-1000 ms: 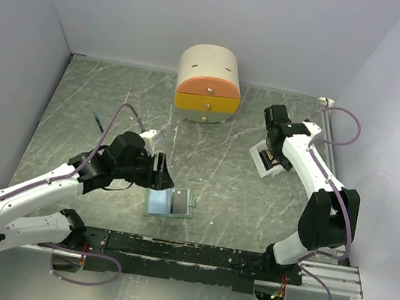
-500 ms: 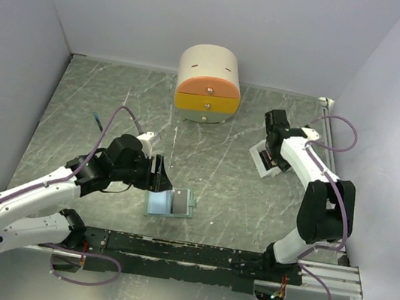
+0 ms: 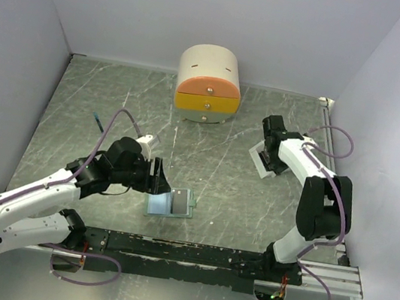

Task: Put the credit cards into the card holder
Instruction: Pick up the credit card from the storage box.

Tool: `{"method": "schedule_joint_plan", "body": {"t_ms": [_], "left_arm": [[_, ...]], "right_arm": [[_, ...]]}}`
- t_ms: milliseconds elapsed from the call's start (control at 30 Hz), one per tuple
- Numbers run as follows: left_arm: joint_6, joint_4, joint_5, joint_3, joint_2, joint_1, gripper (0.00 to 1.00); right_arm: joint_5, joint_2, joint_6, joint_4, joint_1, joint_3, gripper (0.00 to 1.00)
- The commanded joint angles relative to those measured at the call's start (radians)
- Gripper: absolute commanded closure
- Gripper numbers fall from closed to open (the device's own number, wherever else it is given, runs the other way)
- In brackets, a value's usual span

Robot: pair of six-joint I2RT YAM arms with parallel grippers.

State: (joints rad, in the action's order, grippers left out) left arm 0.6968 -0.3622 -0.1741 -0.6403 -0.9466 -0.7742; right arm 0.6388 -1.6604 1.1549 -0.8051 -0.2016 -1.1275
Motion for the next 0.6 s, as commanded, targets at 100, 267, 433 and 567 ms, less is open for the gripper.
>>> {"method": "schedule_joint_plan", "body": {"t_ms": [100,267,433,567], "left_arm": [[0.007,0.064,-0.024,0.017,-0.018,-0.005,0.28],[0.01,0.089,-0.034,0.03,-0.025,-0.005,0.28],[0.009,0.104,-0.039,0.025,-0.051,-0.004,0.28],[0.016,0.128,-0.047,0.024,-0.065,-0.005,0.28]], "right_arm": [[-0.056,0.09,0.039,-0.034,0.004,0.06,0.83],[-0.112,0.148,0.088,-0.045,-0.018,0.099,0.83],[-0.191,0.18,0.16,-0.044,-0.065,0.147,0.8],[-0.243,0.19,0.152,-0.037,-0.088,0.154,0.75]]}}
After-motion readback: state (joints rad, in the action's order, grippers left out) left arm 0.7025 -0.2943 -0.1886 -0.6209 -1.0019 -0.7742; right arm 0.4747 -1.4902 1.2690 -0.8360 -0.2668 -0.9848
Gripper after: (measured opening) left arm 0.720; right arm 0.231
